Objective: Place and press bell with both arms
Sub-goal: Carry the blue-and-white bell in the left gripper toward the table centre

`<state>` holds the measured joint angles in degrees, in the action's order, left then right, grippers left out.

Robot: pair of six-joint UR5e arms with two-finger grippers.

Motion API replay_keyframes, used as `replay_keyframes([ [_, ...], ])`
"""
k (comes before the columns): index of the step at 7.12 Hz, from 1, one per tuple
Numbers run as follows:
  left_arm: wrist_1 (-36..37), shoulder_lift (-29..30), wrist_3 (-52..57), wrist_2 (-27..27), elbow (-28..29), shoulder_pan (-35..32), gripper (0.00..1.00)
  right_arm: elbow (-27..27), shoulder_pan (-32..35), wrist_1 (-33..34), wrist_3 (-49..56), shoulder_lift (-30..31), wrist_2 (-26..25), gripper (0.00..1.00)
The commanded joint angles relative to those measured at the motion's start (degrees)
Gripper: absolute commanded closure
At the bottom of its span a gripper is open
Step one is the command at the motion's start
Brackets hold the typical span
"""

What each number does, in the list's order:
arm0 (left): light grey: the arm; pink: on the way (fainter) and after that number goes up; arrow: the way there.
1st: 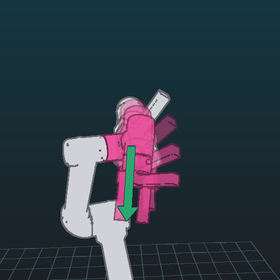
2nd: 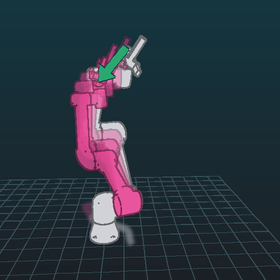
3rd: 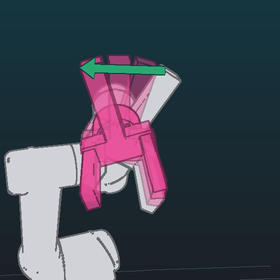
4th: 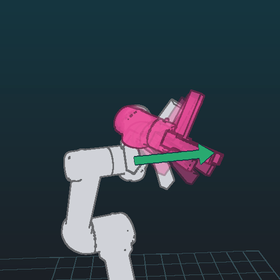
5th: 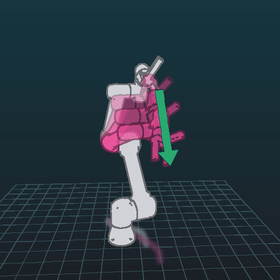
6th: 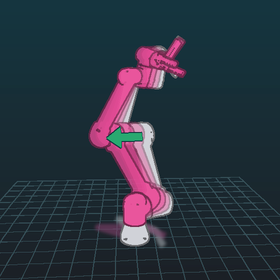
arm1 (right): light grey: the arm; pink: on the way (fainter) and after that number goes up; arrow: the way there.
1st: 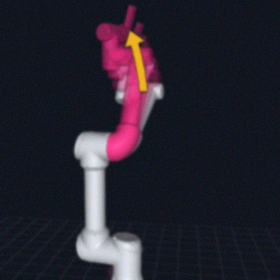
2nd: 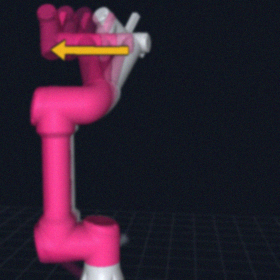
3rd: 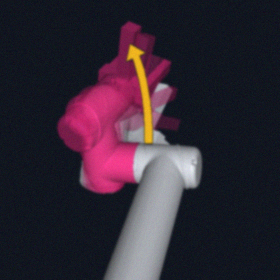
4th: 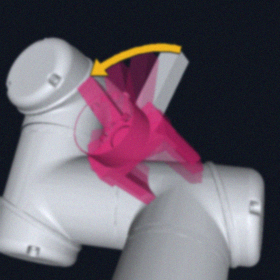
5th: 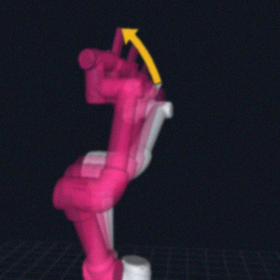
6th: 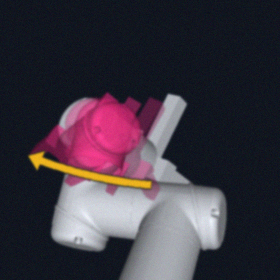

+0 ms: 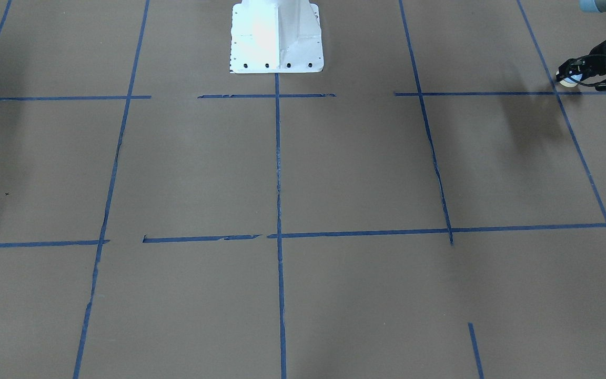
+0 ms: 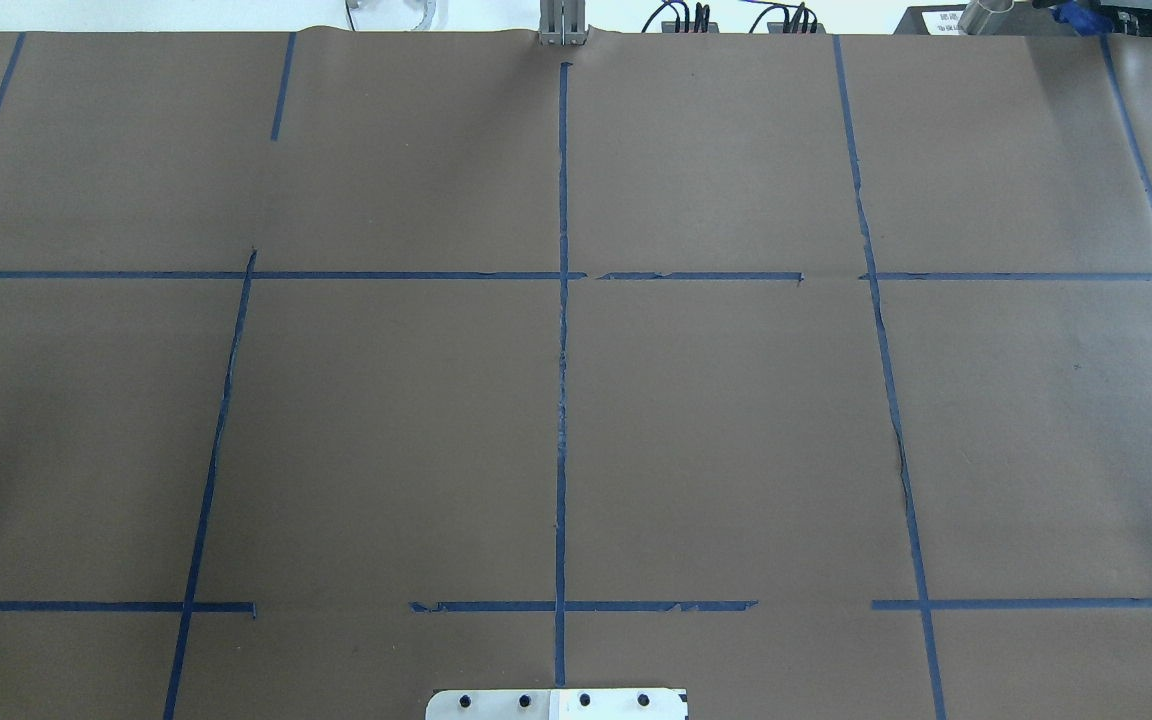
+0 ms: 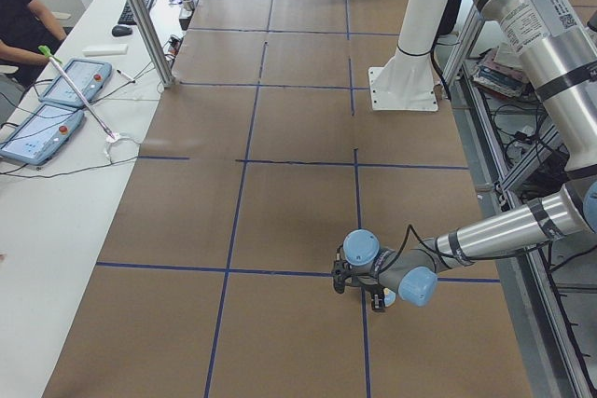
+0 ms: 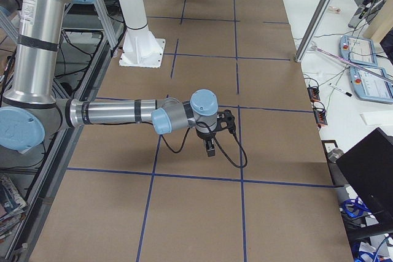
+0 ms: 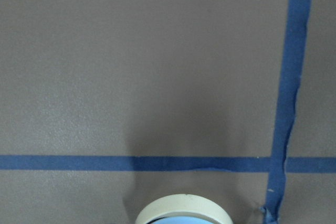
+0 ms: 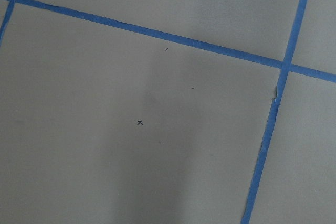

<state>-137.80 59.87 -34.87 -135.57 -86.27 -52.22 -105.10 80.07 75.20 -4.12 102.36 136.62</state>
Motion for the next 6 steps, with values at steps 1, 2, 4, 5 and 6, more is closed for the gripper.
replay_keyframes([
  [1, -9.44, -0.54, -9.87, -5.38, -2.48, -0.34, 1.0, 0.07, 0.0, -0.31, -0.1, 0.03, -0.03, 0.0],
  [2, -14.73, -0.02, -19.96, -5.58, -7.8, -0.08, 1.0, 0.07, 0.0, -0.31, -0.1, 0.03, -0.03, 0.0],
  [4, -14.52, 9.07, -27.06, -5.4, -14.0, 0.71, 1.0, 0.24, -0.09, -0.31, -0.36, 0.03, -0.03, 0.0],
  [5, -13.13, 16.61, -33.19, -5.23, -13.92, 2.71, 1.0, 0.51, -0.26, -0.23, -0.54, -0.05, -0.12, 0.0],
  [6, -9.02, 23.73, -38.29, -5.14, -13.84, 4.65, 1.0, 1.38, -0.87, -0.23, -0.54, -0.14, -0.21, 0.0],
])
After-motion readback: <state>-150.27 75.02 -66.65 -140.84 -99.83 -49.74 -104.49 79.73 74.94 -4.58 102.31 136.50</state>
